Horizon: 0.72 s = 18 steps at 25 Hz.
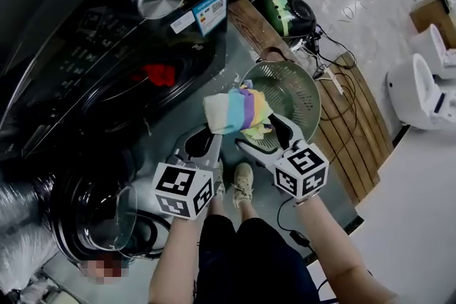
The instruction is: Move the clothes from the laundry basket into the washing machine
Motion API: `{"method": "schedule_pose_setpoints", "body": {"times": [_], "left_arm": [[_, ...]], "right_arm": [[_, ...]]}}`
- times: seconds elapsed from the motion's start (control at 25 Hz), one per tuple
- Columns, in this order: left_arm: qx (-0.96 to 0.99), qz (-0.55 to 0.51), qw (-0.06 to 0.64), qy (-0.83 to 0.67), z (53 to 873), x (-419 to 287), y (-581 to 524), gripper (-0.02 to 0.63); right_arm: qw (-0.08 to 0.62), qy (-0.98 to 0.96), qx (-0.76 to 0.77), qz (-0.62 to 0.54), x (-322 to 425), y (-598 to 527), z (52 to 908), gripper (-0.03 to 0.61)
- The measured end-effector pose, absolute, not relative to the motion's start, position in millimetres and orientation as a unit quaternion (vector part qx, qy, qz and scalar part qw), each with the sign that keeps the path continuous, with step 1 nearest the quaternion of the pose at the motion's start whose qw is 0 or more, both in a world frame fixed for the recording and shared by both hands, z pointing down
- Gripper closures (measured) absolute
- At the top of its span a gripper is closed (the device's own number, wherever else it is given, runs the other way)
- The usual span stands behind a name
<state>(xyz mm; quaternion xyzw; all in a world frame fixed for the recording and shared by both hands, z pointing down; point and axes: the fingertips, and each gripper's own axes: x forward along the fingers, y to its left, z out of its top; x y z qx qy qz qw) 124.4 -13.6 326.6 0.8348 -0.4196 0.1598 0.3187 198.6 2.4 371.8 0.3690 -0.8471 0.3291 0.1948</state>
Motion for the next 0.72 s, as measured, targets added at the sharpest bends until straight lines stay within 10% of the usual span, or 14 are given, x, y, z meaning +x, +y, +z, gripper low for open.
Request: {"method": "schedule_pose_setpoints", "body": {"times": [0.36, 0.52, 0.72], "left_arm": [[0.821, 0.093, 0.320, -0.465, 289, 69, -1, 0.485], [0.800, 0.088, 0.333, -0.491, 306, 34, 8, 0.485], [0.776, 0.092, 0.339, -0.523, 333, -5, 24, 0.483]], "right_arm": [[0.320, -0.828, 0.363, 0.284, 143, 6, 450, 0.088], [0.345, -0.819, 0.360, 0.284, 130, 11, 474, 0.416], [0.307, -0.812, 0.376, 0.325, 120, 12, 468, 0.511]]}}
